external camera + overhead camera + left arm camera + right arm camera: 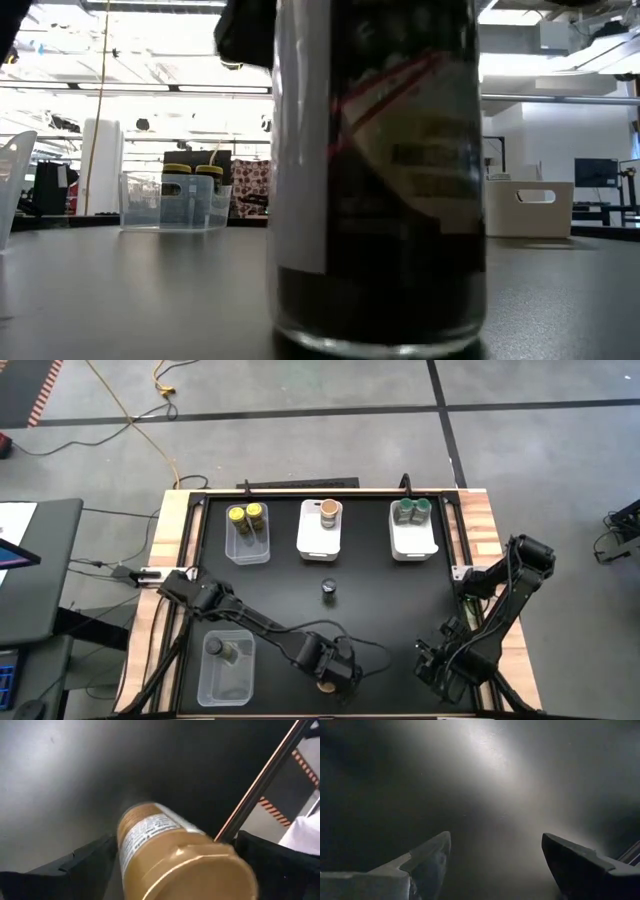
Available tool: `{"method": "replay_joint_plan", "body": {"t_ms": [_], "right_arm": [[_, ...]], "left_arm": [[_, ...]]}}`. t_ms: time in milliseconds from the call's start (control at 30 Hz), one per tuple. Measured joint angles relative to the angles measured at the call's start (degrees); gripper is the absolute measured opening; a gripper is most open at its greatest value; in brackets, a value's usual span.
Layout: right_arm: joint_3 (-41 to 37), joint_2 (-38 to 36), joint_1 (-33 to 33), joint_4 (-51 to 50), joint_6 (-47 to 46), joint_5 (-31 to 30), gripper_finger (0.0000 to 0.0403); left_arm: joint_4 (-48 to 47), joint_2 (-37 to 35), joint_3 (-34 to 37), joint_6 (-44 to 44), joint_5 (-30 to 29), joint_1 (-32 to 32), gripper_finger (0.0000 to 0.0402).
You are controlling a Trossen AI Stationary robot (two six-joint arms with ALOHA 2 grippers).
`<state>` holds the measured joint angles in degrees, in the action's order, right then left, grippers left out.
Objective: Sort spices by type
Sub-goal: Put the gold spice bottle into the left white bin
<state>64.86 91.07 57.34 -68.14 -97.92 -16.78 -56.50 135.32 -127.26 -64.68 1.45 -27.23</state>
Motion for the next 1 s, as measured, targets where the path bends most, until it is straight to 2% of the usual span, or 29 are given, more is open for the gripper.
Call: {"method": "replay_joint_plan", "body": {"t_ms": [267,500,767,1000], "right_arm": [[0.0,0.0,0.0,0.3,-0.6,0.0,0.0342],[0.0,0.0,0.0,0.9,-0.7,0.0,0.0342],[0.0,0.0,0.0,1.1,-0.6,0.0,0.0342],[0.0,0.0,0.0,1.1,-0.6,0.0,0.0342]], "left_arm": [[-2.1,-0.1,0.0,0.1,0.0,-0.6,0.0387],[-6.1,-0.1,0.0,-4.0,-0.1,-1.6,0.0387],[-5.9,-0.1,0.0,-3.4,-1.7,-1.7,0.0385],[-5.9,-0.1,0.0,-5.5,-1.2,-1.7,0.0351]]}}
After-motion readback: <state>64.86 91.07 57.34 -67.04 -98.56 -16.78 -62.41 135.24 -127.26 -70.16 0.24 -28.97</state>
